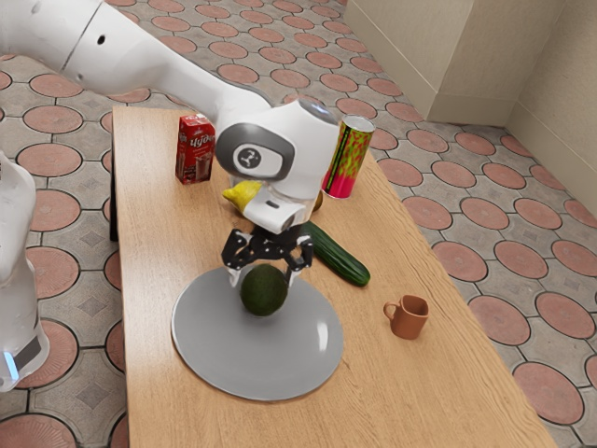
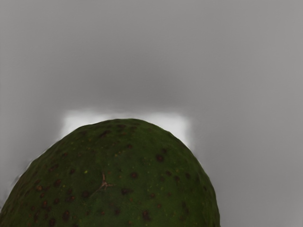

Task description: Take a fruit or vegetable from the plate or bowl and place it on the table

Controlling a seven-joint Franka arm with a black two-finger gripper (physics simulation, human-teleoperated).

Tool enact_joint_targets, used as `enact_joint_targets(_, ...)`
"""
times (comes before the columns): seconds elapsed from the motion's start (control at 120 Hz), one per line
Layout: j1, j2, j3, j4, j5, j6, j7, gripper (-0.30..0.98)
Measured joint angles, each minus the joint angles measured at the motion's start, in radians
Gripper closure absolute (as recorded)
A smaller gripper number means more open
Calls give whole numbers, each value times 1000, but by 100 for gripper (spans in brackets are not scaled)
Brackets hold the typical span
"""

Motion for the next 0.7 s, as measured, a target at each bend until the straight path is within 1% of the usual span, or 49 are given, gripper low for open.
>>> enact_joint_targets(0.025, 0, 14, 0, -1, 0, 9, 0, -20)
enact_joint_targets(0.108, -1, 47, 0, -2, -1, 37, 2, -1)
enact_joint_targets(0.333, -1, 97, 0, -3, 0, 96, 3, 3)
enact_joint_targets(0.5, -2, 121, 0, -3, 1, 128, 2, 15)
enact_joint_targets(0.6, -2, 101, 0, -2, 8, 132, -6, 17)
enact_joint_targets(0.7, -1, 39, 2, 1, 19, 110, -22, 18)
